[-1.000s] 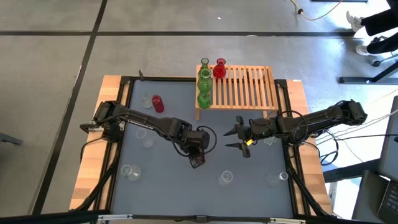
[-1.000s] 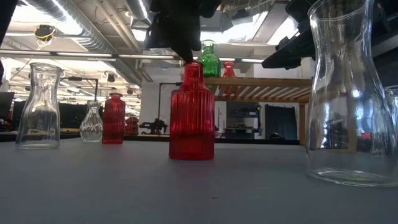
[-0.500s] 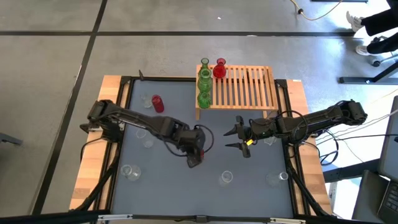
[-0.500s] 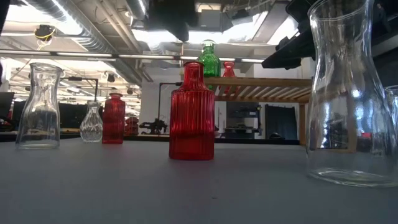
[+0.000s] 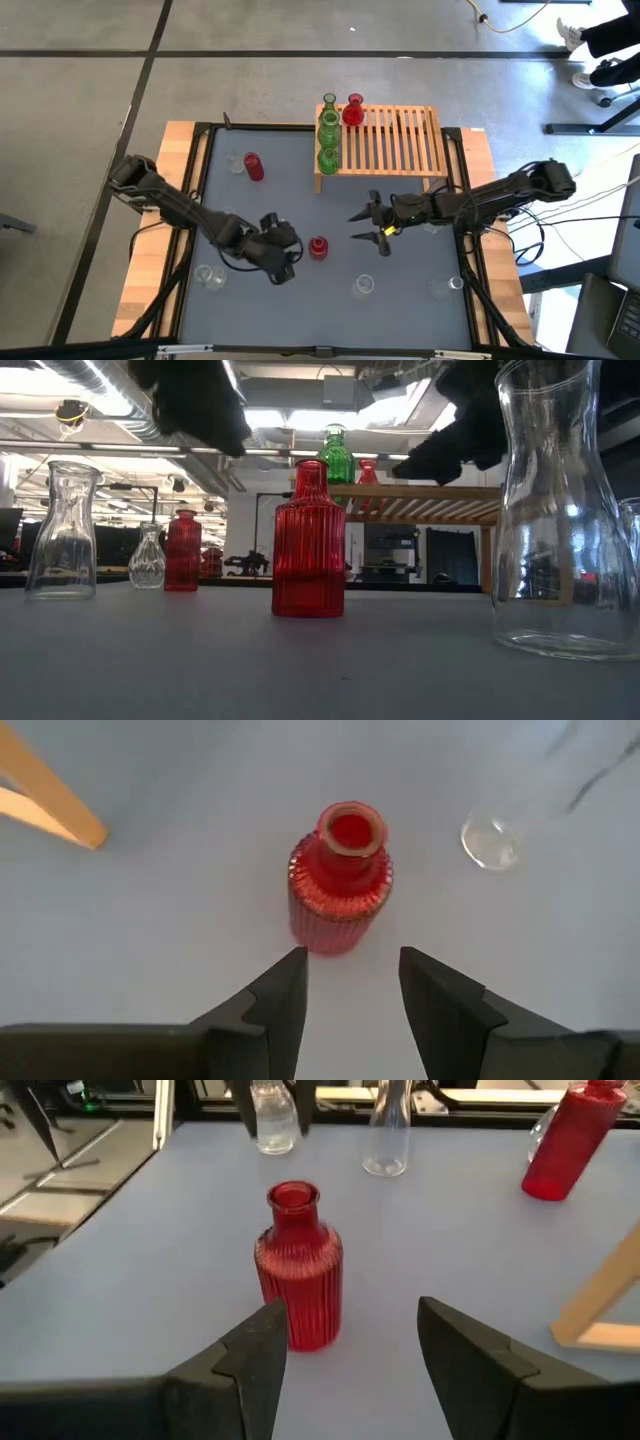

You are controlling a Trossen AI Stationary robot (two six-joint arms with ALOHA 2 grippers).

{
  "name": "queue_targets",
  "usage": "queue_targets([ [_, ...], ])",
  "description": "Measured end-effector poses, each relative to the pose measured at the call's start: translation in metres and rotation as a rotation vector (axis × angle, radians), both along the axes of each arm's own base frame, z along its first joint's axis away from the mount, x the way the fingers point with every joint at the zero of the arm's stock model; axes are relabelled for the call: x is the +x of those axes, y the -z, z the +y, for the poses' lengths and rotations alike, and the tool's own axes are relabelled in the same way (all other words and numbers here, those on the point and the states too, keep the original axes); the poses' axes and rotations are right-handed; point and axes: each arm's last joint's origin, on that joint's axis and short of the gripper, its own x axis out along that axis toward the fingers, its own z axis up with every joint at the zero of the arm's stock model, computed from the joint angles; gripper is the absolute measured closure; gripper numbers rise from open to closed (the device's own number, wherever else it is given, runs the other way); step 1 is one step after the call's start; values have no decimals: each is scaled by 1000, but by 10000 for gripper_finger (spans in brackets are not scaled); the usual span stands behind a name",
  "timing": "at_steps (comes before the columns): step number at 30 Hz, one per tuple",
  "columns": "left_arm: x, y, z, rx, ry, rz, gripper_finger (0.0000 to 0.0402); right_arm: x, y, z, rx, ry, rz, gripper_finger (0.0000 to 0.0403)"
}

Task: Sort vases onto shelf
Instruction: Put the bottom red vase on the shelf, aligned with the other red vase

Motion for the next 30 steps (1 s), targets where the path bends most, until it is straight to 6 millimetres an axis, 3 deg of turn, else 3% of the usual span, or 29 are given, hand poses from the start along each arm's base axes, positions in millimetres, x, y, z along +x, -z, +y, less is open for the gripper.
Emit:
queue_targets([
  [6, -4, 39, 1, -1, -14, -152, 249, 19, 11, 3, 8, 1, -44, 194],
  [12, -12, 62, 8, 7, -56, -259, 249, 41, 17, 6, 9, -5, -29, 194],
  [19, -13, 66, 11, 30, -57, -285, 249, 60, 24, 13, 59, -121, -62, 194],
  [30, -9, 65, 24, 86, -143, -301, 249, 76, 41, 15, 101, -113, -118, 194],
])
